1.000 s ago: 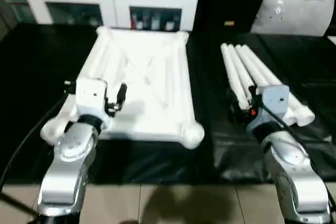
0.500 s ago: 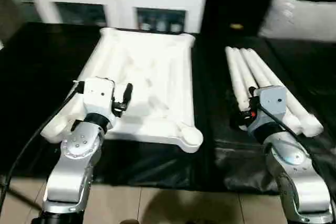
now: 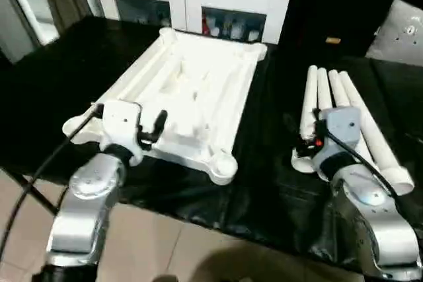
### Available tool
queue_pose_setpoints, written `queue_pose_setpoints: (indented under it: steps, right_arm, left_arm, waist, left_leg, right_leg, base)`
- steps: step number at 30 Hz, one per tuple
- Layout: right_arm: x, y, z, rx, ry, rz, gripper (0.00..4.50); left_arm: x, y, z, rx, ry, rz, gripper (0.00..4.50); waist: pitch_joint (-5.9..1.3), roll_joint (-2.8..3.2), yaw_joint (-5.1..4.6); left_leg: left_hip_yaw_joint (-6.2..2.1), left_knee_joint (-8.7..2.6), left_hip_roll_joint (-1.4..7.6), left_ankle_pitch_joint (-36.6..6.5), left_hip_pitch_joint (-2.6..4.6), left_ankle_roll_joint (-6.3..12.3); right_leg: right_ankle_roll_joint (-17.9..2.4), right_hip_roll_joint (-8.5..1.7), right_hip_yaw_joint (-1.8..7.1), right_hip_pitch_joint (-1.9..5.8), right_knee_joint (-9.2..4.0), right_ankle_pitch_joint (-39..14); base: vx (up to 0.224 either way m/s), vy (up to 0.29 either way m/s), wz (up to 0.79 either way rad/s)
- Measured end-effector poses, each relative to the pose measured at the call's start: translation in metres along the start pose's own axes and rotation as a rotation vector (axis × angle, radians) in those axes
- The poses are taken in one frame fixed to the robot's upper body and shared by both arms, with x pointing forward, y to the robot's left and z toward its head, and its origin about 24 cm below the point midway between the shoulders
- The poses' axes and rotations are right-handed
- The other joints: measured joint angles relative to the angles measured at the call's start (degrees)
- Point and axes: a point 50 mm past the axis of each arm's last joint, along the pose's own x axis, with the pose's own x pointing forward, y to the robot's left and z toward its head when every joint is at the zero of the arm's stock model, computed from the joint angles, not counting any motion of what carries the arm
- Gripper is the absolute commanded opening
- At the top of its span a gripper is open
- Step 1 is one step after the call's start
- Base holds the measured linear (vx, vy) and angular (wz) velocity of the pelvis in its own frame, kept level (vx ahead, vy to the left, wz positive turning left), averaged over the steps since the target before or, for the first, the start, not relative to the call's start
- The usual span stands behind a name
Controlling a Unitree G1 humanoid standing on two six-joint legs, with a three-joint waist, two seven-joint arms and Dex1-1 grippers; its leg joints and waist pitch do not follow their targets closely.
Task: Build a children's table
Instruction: Move to table
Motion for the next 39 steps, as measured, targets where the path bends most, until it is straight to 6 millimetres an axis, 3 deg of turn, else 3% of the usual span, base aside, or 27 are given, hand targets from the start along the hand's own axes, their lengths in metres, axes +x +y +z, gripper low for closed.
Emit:
queue_pose_setpoints:
  steps: [2, 3, 4, 5, 6, 7, 8, 9, 10, 12, 14, 15, 17, 18, 19, 21, 25, 27, 28, 29, 30, 31, 32, 33, 34, 36, 39]
  right_arm:
    - [0.0, -0.001, 0.0, 0.0, 0.002, -0.001, 3.2]
    - [0.0, 0.0, 0.0, 0.003, 0.0, 0.002, 3.2]
    - [0.0, 0.001, 0.001, 0.015, -0.007, 0.001, 3.2]
    - [0.001, 0.003, 0.001, 0.024, -0.013, 0.002, 3.2]
    - [0.001, 0.005, 0.001, 0.035, -0.016, 0.006, 3.2]
    - [0.001, 0.004, 0.001, 0.039, -0.014, 0.003, 3.2]
    - [0.0, 0.002, 0.0, 0.042, -0.008, -0.009, 3.2]
    - [0.001, 0.002, -0.001, 0.044, -0.004, -0.016, 3.2]
    - [0.001, 0.003, -0.002, 0.051, 0.003, -0.018, 3.2]
    - [0.001, 0.002, -0.002, 0.051, 0.003, -0.025, 3.2]
    - [0.001, 0.001, -0.001, 0.051, 0.001, -0.028, 3.2]
    - [0.001, 0.001, -0.001, 0.053, 0.001, -0.031, 3.2]
    - [0.0, 0.005, -0.005, 0.065, 0.013, -0.021, 3.2]
    - [0.001, 0.006, -0.004, 0.068, 0.008, -0.019, 3.2]
    - [0.001, 0.006, -0.004, 0.071, 0.007, -0.019, 3.2]
    - [0.001, 0.006, -0.004, 0.071, 0.008, -0.025, 3.2]
    - [0.001, 0.002, -0.004, 0.067, 0.012, -0.059, 3.2]
    - [0.0, 0.0, -0.005, 0.069, 0.021, -0.069, 3.2]
    - [0.0, -0.001, -0.005, 0.068, 0.022, -0.069, 3.2]
    - [0.001, 0.001, -0.005, 0.068, 0.024, -0.063, 3.2]
    - [0.003, 0.007, -0.005, 0.079, 0.021, -0.04, 3.2]
    - [0.003, 0.009, -0.005, 0.087, 0.022, -0.038, 3.2]
    - [0.002, 0.008, -0.006, 0.086, 0.026, -0.039, 3.2]
    - [0.002, 0.008, -0.006, 0.08, 0.027, -0.042, 3.2]
    - [0.002, 0.007, -0.006, 0.076, 0.024, -0.042, 3.2]
    - [0.002, 0.004, -0.005, 0.062, 0.024, -0.054, 3.2]
    - [0.001, 0.002, -0.008, 0.057, 0.035, -0.071, 3.2]
  left_arm:
    - [0.001, -0.001, 0.001, -0.007, -0.005, -0.015, 3.35]
    - [0.001, -0.001, 0.001, -0.007, -0.007, -0.016, 3.35]
    - [0.002, 0.0, 0.003, -0.001, -0.018, -0.013, 3.35]
    - [0.002, 0.001, 0.006, 0.003, -0.034, -0.008, 3.35]
    - [0.002, 0.001, 0.008, 0.002, -0.045, -0.003, 3.35]
    - [0.003, 0.0, 0.005, -0.005, -0.037, 0.002, 3.35]
    - [0.004, -0.003, 0.002, -0.014, -0.025, -0.004, 3.35]
    - [0.005, -0.004, 0.0, -0.013, -0.017, 0.0, 3.35]
    - [0.006, -0.005, -0.002, -0.006, -0.013, 0.012, 3.35]
    - [0.008, -0.004, 0.002, 0.013, -0.029, 0.026, 3.35]
    - [0.01, -0.004, 0.004, 0.025, -0.033, 0.043, 3.35]
    - [0.012, -0.005, 0.006, 0.012, -0.041, 0.049, 3.35]
    - [0.012, -0.004, 0.002, -0.007, -0.021, 0.058, 3.35]
    - [0.012, -0.003, 0.0, -0.014, -0.012, 0.062, 3.35]
    - [0.011, -0.001, -0.001, -0.015, -0.012, 0.069, 3.35]
    - [0.011, 0.002, 0.0, -0.019, -0.015, 0.081, 3.35]
    - [0.012, -0.001, 0.0, -0.031, -0.023, 0.082, 3.35]
    - [0.012, -0.002, 0.001, -0.035, -0.024, 0.08, 3.35]
    - [0.011, -0.001, 0.0, -0.031, -0.021, 0.084, 3.35]
    - [0.009, 0.001, -0.003, -0.024, -0.009, 0.094, 3.35]
    - [0.005, 0.004, -0.009, -0.03, 0.015, 0.113, 3.35]
    - [0.004, 0.007, -0.011, -0.035, 0.026, 0.126, 3.35]
    - [0.004, 0.007, -0.011, -0.032, 0.029, 0.128, 3.35]
    - [0.004, 0.007, -0.011, -0.025, 0.036, 0.129, 3.35]
    - [0.004, 0.007, -0.011, -0.017, 0.034, 0.131, 3.35]
    - [0.005, 0.006, -0.01, -0.017, 0.03, 0.132, 3.35]
    - [0.006, 0.0, -0.01, -0.019, 0.029, 0.113, 3.35]
  waist:
    - [-0.07, 0.98, 0.03]
    - [-0.17, 2.19, -0.3]
    - [-0.15, 2.59, -0.18]
    - [-0.13, 1.46, -0.12]
    - [-0.13, -1.05, 0.59]
    - [0.0, -1.13, 1.18]
    - [0.06, -1.17, 2.38]
    - [0.17, -1.26, 3.01]
    - [0.34, -1.6, 3.47]
    - [0.31, -1.67, 3.13]
    - [0.03, -0.63, 2.18]
    - [-0.13, 0.85, 0.74]
    - [0.19, 0.77, -2.31]
    - [0.16, 0.99, -3.95]
    - [0.16, 1.04, -4.56]
    - [0.09, 0.79, -5.88]
    - [-0.05, 0.16, -5.49]
    - [-0.19, 0.63, -4.54]
    - [-0.23, 0.87, -4.15]
    - [-0.11, 0.71, -3.9]
    - [-0.07, 0.72, -3.96]
    - [-0.09, 0.94, -4.54]
    - [-0.17, 0.74, -4.89]
    - [-0.15, 0.91, -5.35]
    - [-0.47, 0.36, -5.66]
    - [-0.94, -0.33, -5.48]
    - [-0.86, 0.22, -4.95]
  left_leg:
    - [-0.02, -1.68, 0.97, 0.91, 0.21, 1.12]
    - [-0.62, -2.54, 3.27, 1.92, 0.48, 0.54]
    - [-0.09, -2.84, 4.79, 2.52, 0.62, -1.38]
    - [2.02, -2.64, 5.08, 2.7, 0.92, -2.59]
    - [5.34, -2.23, 4.96, 2.32, 1.64, -3.58]
    - [5.31, -0.83, 4.36, 1.73, 1.53, -3.43]
    - [4.95, 1.3, 4.21, 0.74, 1.22, -1.83]
    - [3.48, 3.16, 3.12, 0.44, 0.89, -1.32]
    - [1.63, 4.77, 0.65, 0.44, 0.43, -1.33]
    - [-0.08, 3.68, -1.05, 0.45, 0.56, -1.33]
    - [-1.26, 0.55, -0.78, 0.48, 0.98, -1.38]
    - [-2.79, -1.85, -0.18, 1.76, 1.12, -3.36]
    - [-2.65, -1.4, 0.2, 1.53, 0.46, -2.72]
    - [-2.62, -1.47, 0.38, 1.74, -0.17, -2.08]
    - [-2.61, -1.44, 0.36, 1.81, -0.53, -1.73]
    - [-2.16, -1.39, 0.19, 1.79, -0.45, -1.17]
    - [-0.62, -1.22, -0.15, 1.65, -0.4, -0.68]
    - [-0.56, 0.43, -0.03, 1.44, -1.19, 0.1]
    - [-0.29, 1.06, 0.02, 0.91, -0.97, 0.53]
    - [0.86, 0.95, 0.06, 0.61, -0.48, 1.03]
    - [2.43, 0.35, 0.14, 0.31, 0.06, 1.75]
    - [2.58, -0.23, -0.39, 0.59, 0.05, 2.36]
    - [2.79, -0.77, -0.73, 0.97, 0.02, 2.95]
    - [2.89, -1.37, -0.97, 1.3, 0.03, 3.42]
    - [3.04, -1.87, -1.56, 1.54, -0.08, 3.53]
    - [3.44, -2.11, -2.33, 1.79, -0.78, 3.58]
    - [3.33, -1.97, -2.2, 1.94, -1.25, 3.3]
  right_leg:
    - [2.36, 1.01, -0.33, 0.88, -2.52, 1.43]
    - [4.8, 1.65, -2.16, 2.15, -5.63, 2.3]
    - [6.83, 1.46, -2.24, 1.98, -3.64, 1.31]
    - [5.98, -0.96, 0.01, 1.3, 0.43, 0.69]
    - [3.65, -3.47, 1.32, 0.13, 3.23, -1.94]
    - [0.31, -3.26, 2.24, -0.03, 3.9, -2.22]
    - [0.57, -2.15, 4.4, -0.24, 4.04, -2.12]
    - [0.94, -1.83, 5.76, -0.36, 3.92, -1.9]
    - [1.95, -1.56, 8.58, -0.34, 3.27, -1.3]
    - [3.0, 0.48, 13.29, -0.07, 2.08, 0.05]
    - [3.47, 2.67, 15.45, 0.01, 0.92, 1.71]
    - [3.31, 2.65, 13.99, -0.08, 0.47, 2.67]
    - [3.32, 0.92, 11.47, -0.41, -1.17, 2.56]
    - [2.93, -1.0, 8.52, -0.05, -1.69, 1.81]
    - [2.8, -2.74, 6.15, 0.1, -2.28, 1.92]
    - [2.42, -5.23, 3.14, 0.76, -3.52, 2.76]
    - [4.13, -7.32, 2.7, 0.72, -3.99, 3.49]
    - [4.93, -7.46, 2.82, 0.78, -4.04, 4.04]
    - [4.96, -7.25, 3.28, 0.65, -4.09, 4.06]
    - [4.99, -6.82, 4.57, 0.33, -4.23, 4.04]
    - [4.18, -6.42, 4.9, 0.23, -3.73, 3.07]
    - [3.01, -7.39, 4.1, 0.24, -2.33, 1.44]
    - [2.02, -8.17, 2.3, -0.46, 0.1, 0.45]
    - [1.95, -8.12, 0.52, -0.25, 1.25, 0.48]
    - [1.95, -8.29, -0.11, 0.59, 0.56, 0.51]
    - [4.7, -8.63, 0.71, 1.57, -1.43, 1.71]
    - [4.5, -8.32, 0.78, 1.68, -2.03, 1.97]
  base:
    - [-0.063, -0.064, 0.02]
    - [-0.063, -0.043, 0.01]
    - [0.0, 0.0, 0.0]
    - [0.0, 0.0, 0.0]
    - [0.0, 0.0, 0.0]
    - [-0.037, -0.084, -0.17]
    - [-0.038, -0.045, -0.58]
    - [-0.038, -0.045, -0.58]
    - [-0.041, 0.043, -0.68]
    - [-0.068, 0.057, -0.51]
    - [-0.071, 0.131, -0.5]
    - [-0.076, 0.169, -0.48]
    - [-0.106, 0.232, -0.07]
    - [-0.105, 0.237, 0.04]
    - [-0.091, 0.211, -0.02]
    - [-0.089, 0.157, -0.05]
    - [-0.013, 0.064, 0.02]
    - [-0.018, 0.091, 0.04]
    - [-0.023, 0.124, 0.0]
    - [-0.054, 0.142, -0.26]
    - [-0.054, 0.142, -0.26]
    - [-0.064, 0.164, -0.27]
    - [-0.025, 0.153, -0.01]
    - [-0.025, 0.153, -0.01]
    - [0.014, 0.104, 0.02]
    - [0.014, 0.063, -0.02]
    - [0.0, 0.0, 0.0]
